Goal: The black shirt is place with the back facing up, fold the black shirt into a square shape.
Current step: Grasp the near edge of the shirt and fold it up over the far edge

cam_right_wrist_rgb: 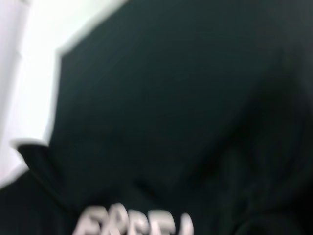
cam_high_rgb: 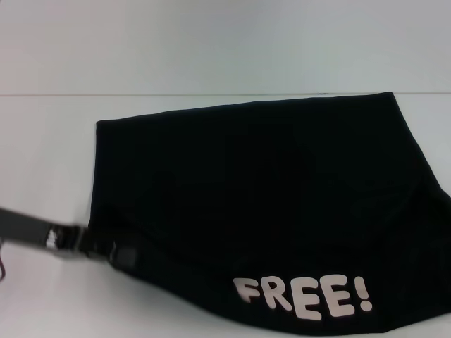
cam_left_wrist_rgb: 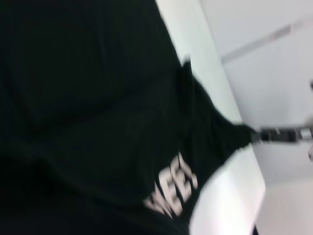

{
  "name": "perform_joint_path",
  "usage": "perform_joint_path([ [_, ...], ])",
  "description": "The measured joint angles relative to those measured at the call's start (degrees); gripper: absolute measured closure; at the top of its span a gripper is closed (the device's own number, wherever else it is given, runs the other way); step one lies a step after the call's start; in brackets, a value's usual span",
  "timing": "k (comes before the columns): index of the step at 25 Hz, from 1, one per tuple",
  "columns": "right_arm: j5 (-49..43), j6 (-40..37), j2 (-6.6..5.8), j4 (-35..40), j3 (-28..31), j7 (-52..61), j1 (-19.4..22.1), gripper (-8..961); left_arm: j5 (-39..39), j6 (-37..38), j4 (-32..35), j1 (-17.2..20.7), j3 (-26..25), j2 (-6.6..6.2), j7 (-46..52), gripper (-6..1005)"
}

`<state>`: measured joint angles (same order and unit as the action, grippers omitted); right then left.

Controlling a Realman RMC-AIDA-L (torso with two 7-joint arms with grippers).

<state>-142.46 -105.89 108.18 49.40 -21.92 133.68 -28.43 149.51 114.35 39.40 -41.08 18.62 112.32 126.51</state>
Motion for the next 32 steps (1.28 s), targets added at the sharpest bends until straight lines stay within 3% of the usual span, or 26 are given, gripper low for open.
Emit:
perform_joint_path([
  [4, 2.64, 4.63, -1.06, -0.19, 4.11, 0.74, -2.23, 918, -0.20, -6.85, -0.13, -0.87, -5.99, -1.27, 3.41, 997],
  [7, 3.47, 9.28, -1.03, -0.48, 4.55, 1.62, -3.65, 918, -1.57, -14.82, -0.73, -1.36, -6.73, -1.54, 7.35, 997],
  [12, 4.30, 24.33, -0.12, -6.06, 3.27, 1.96, -9.04, 918, -3.47, -27.12, -4.77, -3.75, -5.64, -1.55, 10.29, 997],
  [17, 4.48, 42.85, 1.87, -14.87, -1.99, 0.95, -13.98, 919, -3.56, -43.62, -9.43, -6.68, -1.65, -0.19, 11.34, 997],
  [21, 4.41, 52.96, 3.65, -18.49, -6.19, 0.90, -16.71, 919, -3.70, -50.05, -10.09, -7.61, 0.14, 1.35, 10.83, 997],
  [27, 4.55, 61.53, 5.61, -18.95, -8.43, 1.34, -18.64, 919, -7.57, -58.77, -9.75, -8.50, 0.80, 3.68, 3.36, 997],
  [32, 5.08, 66.40, 6.13, -19.04, -8.39, 1.62, -18.97, 919, -9.29, -65.13, -9.97, -8.87, 0.85, 4.58, 2.50, 996],
])
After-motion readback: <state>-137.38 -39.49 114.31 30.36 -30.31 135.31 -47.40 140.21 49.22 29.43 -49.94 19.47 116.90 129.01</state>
